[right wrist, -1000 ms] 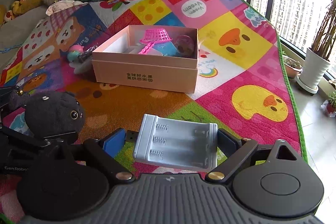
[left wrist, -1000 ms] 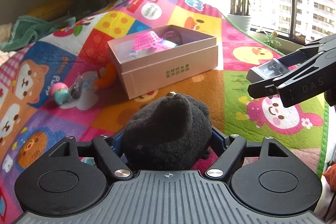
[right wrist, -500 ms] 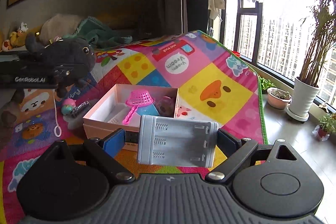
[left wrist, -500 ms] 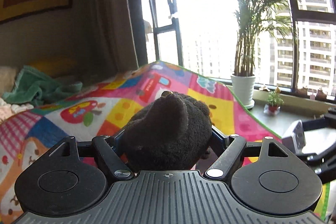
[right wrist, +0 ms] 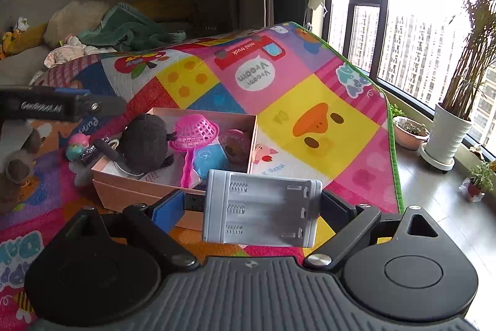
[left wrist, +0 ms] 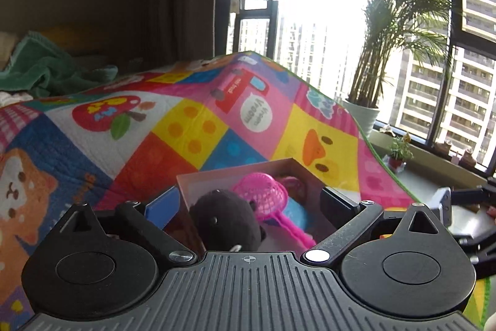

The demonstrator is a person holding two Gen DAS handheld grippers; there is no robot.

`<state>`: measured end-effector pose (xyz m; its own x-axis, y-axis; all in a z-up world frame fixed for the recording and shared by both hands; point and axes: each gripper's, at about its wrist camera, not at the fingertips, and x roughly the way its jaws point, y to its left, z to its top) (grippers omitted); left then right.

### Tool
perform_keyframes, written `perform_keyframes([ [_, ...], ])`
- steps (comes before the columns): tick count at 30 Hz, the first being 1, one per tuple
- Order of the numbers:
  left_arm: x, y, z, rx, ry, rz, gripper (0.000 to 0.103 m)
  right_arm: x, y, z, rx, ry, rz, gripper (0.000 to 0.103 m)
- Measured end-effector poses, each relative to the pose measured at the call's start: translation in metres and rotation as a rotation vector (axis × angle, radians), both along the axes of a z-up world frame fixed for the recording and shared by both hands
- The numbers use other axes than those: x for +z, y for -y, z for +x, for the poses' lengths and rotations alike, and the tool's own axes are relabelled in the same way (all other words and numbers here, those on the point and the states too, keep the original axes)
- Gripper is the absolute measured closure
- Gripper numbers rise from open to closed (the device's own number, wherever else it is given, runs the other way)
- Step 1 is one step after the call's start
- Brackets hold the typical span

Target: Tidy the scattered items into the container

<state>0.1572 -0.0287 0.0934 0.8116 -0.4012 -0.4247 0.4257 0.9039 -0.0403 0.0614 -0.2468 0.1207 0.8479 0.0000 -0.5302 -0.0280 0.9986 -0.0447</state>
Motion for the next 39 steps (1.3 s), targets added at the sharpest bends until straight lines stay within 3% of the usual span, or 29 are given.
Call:
perform_keyframes([
  [5, -0.034, -0.009, -0.044, -0.001, -0.063, 0.053, 0.002, 0.002, -0.012, 0.035, 0.033, -0.003, -0.002, 0.01],
  [8, -0.05, -0.018, -0.058, 0.01, -0.116, 0.018, 0.002, 0.007, -0.021, 0.062, 0.059, -0.002, 0.008, 0.01],
  [13, -0.068, -0.038, -0.062, 0.108, -0.159, -0.041, 0.002, -0.004, -0.043, 0.102, 0.09, -0.064, -0.073, 0.005],
  [18, -0.08, -0.054, -0.064, 0.133, -0.192, -0.117, 0.001, -0.008, -0.073, 0.104, 0.135, -0.069, -0.137, 0.005],
  [20, -0.084, -0.058, -0.064, 0.137, -0.202, -0.14, 0.001, -0.003, -0.086, 0.104, 0.157, -0.054, -0.157, 0.008],
  [25, -0.086, -0.066, -0.064, 0.136, -0.207, -0.204, 0.001, 0.002, -0.123, 0.129, 0.237, -0.083, -0.149, 0.028],
  [28, -0.085, -0.067, -0.066, 0.132, -0.196, -0.215, 0.001, -0.014, -0.145, 0.145, 0.256, -0.104, -0.219, 0.03],
  [35, -0.086, -0.069, -0.064, 0.133, -0.204, -0.239, 0.0, -0.041, -0.129, 0.148, 0.259, -0.242, -0.194, 0.03],
  [37, -0.087, -0.07, -0.063, 0.134, -0.214, -0.246, 0.0, -0.043, -0.12, 0.15, 0.233, -0.259, -0.158, 0.022],
  [39, -0.087, -0.071, -0.063, 0.136, -0.215, -0.252, 0.0, -0.044, -0.115, 0.151, 0.219, -0.26, -0.154, 0.022],
])
